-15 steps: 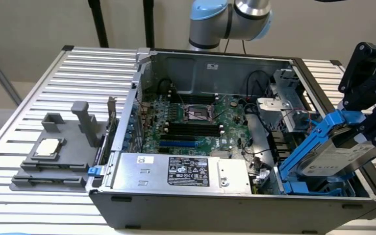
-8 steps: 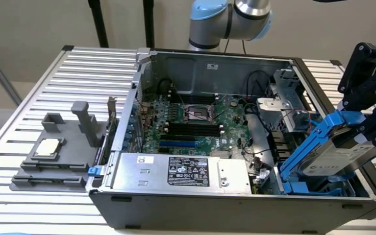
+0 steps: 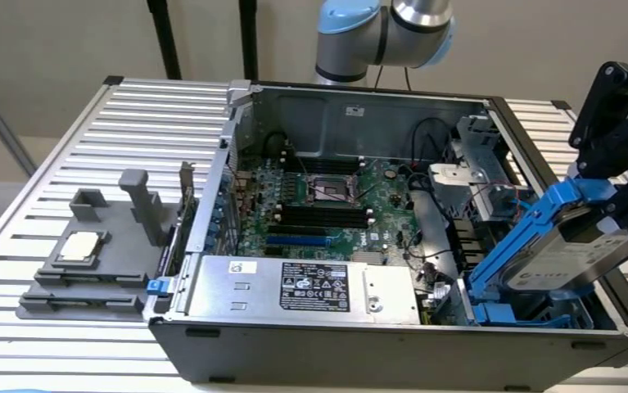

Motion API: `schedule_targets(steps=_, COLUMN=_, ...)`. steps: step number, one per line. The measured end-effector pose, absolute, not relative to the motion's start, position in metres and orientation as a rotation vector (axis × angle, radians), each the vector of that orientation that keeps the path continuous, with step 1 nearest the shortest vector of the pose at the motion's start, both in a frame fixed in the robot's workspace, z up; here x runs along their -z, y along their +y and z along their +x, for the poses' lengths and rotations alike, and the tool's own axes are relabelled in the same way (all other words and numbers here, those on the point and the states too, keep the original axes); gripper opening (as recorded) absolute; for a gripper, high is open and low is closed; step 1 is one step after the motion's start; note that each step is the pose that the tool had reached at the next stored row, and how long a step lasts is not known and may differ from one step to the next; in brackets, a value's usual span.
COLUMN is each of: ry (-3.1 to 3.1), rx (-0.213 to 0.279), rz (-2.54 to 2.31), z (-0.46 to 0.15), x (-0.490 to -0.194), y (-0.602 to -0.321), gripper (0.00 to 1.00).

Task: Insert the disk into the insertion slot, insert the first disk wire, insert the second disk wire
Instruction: 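Insert the disk into the insertion slot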

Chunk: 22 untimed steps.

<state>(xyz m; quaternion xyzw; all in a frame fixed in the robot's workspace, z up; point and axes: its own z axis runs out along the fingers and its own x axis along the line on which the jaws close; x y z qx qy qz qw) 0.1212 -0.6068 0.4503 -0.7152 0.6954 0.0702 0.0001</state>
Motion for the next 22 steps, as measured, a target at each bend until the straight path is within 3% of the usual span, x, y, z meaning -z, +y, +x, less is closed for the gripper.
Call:
schedule_targets(steps=7, ry=2.184, rx=-0.221, rz=-2.248, z=0.121, x=-0.452, y=-0.6, gripper=0.32)
schedule_targets(steps=22, ry=2.179, rx=-0.242, rz=-2.249, z=0.121, x=-0.444, y=-0.614, gripper=0.32)
